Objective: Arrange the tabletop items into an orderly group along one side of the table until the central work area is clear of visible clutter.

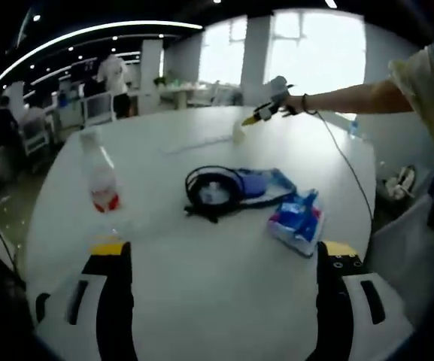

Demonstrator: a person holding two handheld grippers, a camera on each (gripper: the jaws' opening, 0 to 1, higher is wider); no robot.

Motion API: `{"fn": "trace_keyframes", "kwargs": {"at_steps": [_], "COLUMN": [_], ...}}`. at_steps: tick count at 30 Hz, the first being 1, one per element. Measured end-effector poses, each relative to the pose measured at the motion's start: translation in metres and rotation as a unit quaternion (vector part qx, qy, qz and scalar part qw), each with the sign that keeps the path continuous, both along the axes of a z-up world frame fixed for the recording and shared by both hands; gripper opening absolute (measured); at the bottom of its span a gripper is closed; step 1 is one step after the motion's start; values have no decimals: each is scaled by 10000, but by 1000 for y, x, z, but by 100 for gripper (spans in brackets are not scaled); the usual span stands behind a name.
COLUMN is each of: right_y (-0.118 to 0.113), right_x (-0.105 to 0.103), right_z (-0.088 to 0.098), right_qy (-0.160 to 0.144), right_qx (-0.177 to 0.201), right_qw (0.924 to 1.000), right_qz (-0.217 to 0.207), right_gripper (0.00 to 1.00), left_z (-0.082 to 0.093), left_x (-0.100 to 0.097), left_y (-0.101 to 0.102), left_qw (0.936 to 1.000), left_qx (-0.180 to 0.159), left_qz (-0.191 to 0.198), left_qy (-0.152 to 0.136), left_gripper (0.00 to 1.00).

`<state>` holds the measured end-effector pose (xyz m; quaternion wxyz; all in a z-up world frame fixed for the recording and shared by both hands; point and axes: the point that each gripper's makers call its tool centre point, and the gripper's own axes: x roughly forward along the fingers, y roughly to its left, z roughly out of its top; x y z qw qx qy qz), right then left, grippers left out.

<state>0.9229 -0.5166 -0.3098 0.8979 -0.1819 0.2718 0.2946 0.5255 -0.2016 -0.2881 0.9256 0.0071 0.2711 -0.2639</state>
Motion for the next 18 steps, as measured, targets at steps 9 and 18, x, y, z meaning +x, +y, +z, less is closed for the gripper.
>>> {"fn": "trace_keyframes", "kwargs": {"at_steps": [9,18], "right_y": [1,6], "right_x": [-8,7], "right_z": [-34,-50], "right_qy": [279,282], "right_qx": [-638,-905], "right_qw": [9976,9955], "right_qz": [41,61], "right_gripper": [99,99], "left_z": [-7,-14], "left_x": [-5,-7], "left_y": [-4,-3], "left_qw": [9998,9993], "left_qx": [139,221], "left_qz": [-129,-184], "left_qy": [64,256], "left_gripper": [98,95]}}
